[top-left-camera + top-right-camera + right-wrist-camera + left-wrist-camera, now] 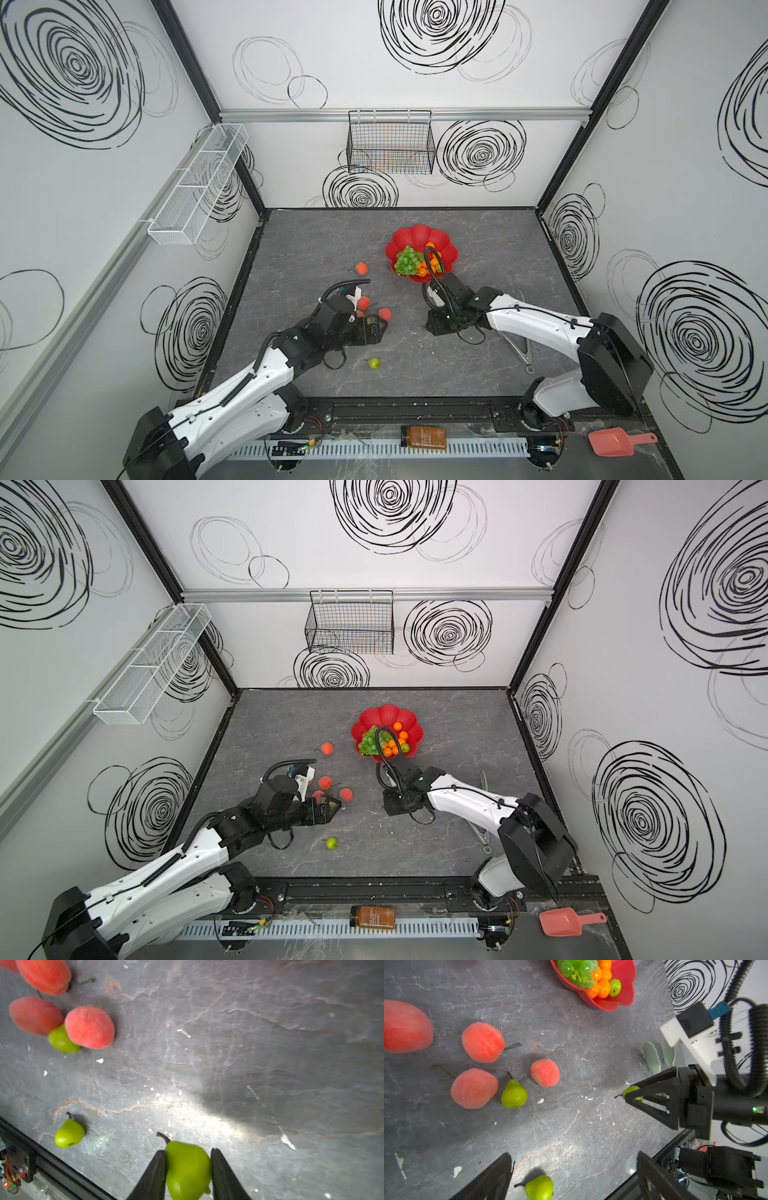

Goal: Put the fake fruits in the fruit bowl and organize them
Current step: 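Lift the green pear over the red bowl with the right gripper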

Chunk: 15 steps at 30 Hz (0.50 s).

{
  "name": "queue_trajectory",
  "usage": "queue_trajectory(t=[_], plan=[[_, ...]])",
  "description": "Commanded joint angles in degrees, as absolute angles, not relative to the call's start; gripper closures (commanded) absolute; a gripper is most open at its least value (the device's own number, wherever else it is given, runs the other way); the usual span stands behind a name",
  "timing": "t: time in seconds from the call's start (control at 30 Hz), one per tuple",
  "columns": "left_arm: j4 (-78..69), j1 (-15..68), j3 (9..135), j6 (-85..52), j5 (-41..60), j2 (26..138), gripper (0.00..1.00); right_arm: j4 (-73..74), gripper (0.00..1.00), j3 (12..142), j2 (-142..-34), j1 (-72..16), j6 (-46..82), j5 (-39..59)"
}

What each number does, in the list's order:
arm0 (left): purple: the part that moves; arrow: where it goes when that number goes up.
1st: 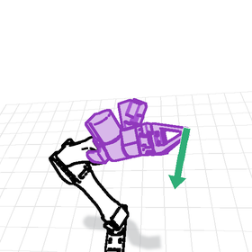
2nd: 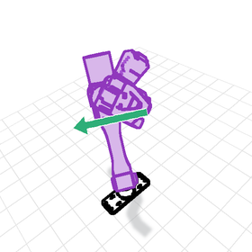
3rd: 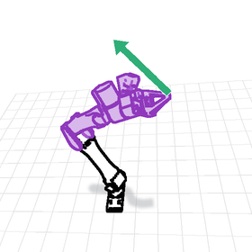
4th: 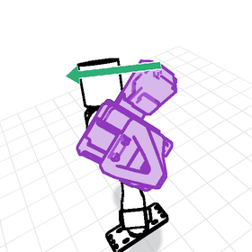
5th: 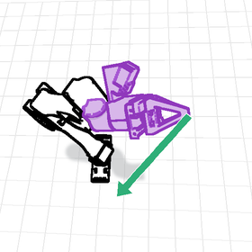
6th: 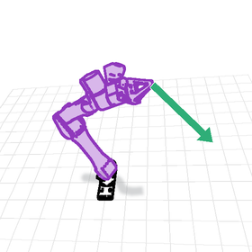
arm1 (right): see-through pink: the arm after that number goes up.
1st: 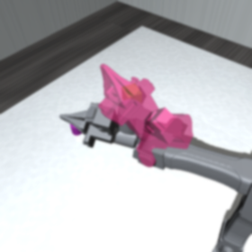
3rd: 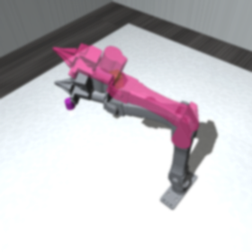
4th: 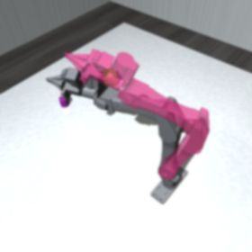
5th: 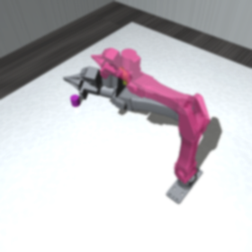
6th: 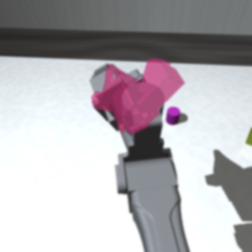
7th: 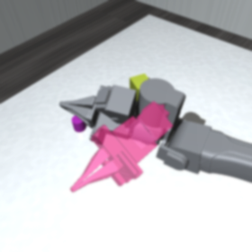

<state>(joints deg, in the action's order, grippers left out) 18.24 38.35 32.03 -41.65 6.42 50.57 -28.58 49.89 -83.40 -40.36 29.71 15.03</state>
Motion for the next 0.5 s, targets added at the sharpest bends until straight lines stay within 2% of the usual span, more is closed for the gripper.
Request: queue_trajectory(t=[0.0, 0.47], plan=[[13.4, 36.3, 34.9, -39.1, 6.2, 52.0, 0.04, -32.0, 0.64, 51.8, -81.6, -36.6, 25.8, 14.3], [5.2, 33.5, 42.7, -36.0, 9.8, 62.7, 0.04, -35.1, 0.64, 61.9, -84.4, -25.9, 19.5, 14.1]])
